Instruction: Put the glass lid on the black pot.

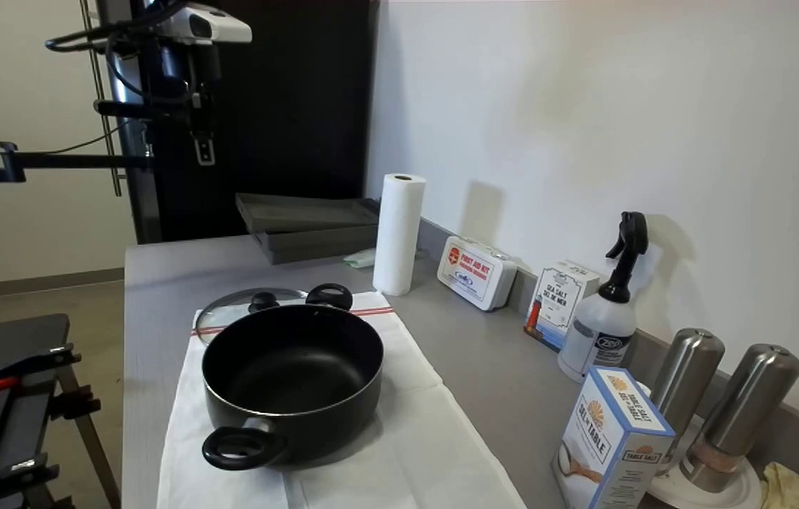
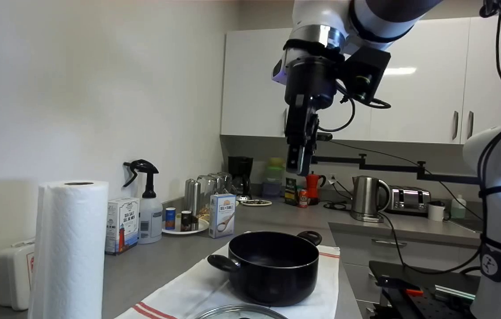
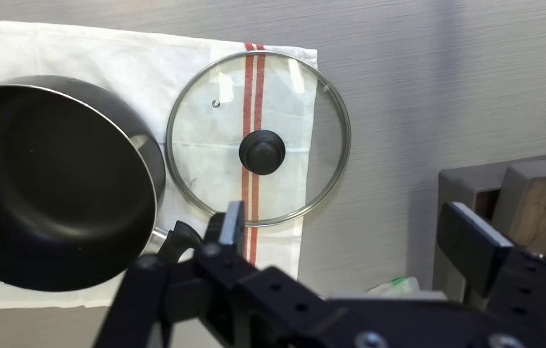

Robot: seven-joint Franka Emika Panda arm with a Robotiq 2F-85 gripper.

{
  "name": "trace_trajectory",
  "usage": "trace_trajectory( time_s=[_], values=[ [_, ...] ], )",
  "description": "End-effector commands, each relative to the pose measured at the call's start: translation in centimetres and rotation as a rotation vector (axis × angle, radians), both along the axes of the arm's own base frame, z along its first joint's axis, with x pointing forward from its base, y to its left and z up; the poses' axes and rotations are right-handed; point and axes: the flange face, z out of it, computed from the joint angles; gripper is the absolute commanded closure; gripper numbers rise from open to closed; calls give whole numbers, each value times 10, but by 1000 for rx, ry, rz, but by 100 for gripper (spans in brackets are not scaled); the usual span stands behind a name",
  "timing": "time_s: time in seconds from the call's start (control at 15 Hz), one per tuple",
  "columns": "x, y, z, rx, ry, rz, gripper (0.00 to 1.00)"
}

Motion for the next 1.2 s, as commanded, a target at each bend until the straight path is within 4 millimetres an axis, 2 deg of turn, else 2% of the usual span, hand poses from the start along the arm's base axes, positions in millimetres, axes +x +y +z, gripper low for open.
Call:
trace_trajectory(
  time_s=[0.0,0.6,1.13],
  values=[
    [18,-5,-23,-21,30,-25,0],
    [45,2,-104,-68,71,-14,0],
    [68,5,-164,-74,48,-29,0]
  ],
)
